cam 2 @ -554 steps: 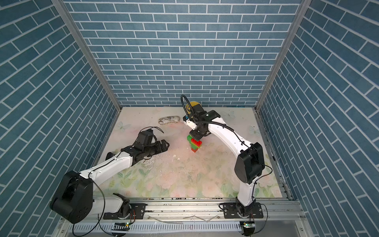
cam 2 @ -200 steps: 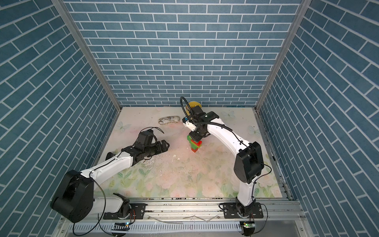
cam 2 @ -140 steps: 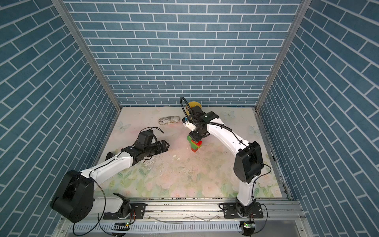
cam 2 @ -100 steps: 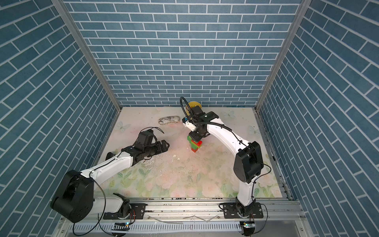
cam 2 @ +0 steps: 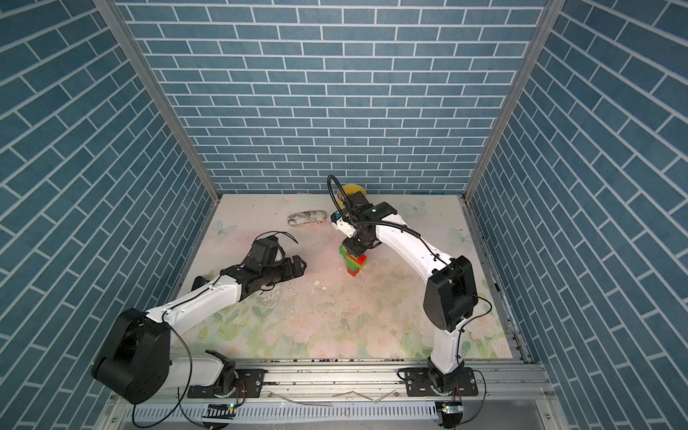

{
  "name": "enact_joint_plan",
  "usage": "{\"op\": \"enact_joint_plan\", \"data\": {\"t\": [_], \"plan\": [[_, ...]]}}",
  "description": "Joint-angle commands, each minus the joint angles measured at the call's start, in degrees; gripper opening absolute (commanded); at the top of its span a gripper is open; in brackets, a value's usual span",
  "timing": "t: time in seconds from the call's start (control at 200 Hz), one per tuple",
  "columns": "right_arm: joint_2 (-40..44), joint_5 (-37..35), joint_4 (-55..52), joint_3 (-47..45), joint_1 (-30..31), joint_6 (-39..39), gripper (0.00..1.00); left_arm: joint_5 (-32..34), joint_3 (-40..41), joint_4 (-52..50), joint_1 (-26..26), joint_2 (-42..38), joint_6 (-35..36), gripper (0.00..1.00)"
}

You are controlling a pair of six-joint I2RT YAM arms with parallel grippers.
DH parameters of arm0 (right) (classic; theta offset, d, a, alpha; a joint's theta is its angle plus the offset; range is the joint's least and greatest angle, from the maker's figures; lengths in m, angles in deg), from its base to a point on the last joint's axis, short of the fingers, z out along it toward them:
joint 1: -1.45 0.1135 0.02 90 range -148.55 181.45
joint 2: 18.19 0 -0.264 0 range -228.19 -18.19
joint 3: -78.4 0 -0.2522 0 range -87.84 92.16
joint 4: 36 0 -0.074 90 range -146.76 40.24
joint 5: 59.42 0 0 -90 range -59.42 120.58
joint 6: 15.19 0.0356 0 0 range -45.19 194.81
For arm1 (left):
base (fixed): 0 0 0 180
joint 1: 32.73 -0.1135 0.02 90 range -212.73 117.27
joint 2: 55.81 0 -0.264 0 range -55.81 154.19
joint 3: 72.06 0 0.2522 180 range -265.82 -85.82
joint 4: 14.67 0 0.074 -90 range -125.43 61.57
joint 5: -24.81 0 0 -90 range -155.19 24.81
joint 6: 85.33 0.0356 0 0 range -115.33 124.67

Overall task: Assemble a spoon with lego
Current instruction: Assemble the lego brick with the lego brick.

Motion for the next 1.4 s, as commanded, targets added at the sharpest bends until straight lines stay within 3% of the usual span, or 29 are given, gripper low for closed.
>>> {"op": "enact_joint_plan", "data": {"t": [0.0,0.36,0.6,1.135,1.23,1.395], "plan": [[-6.2,-2.9,-10.9,-2.7,-0.1,1.4,0.11,1.0,0.0,-1.2,0.4,-0.7,1.0,0.95],[-8.7,-4.1,-14.3,-0.7,-0.1,1.7,0.09,1.8,0.1,-1.7,0.4,-1.0,1.3,0.95],[-6.5,-3.2,-12.8,3.4,0.2,1.8,0.31,2.0,0.0,-1.8,0.4,-0.9,1.4,0.95],[-6.3,-3.1,-12.4,7.6,1.2,1.7,0.51,2.5,-0.2,-2.5,0.4,-1.3,1.9,0.95],[-6.0,-3.5,-12.5,7.9,1.2,1.7,0.58,4.8,-2.5,-7.2,0.4,-1.0,3.4,0.96],[-3.3,-3.5,-11.3,7.2,1.2,1.8,0.68,17.0,-11.4,-22.8,-0.4,1.2,8.7,0.97]]}}
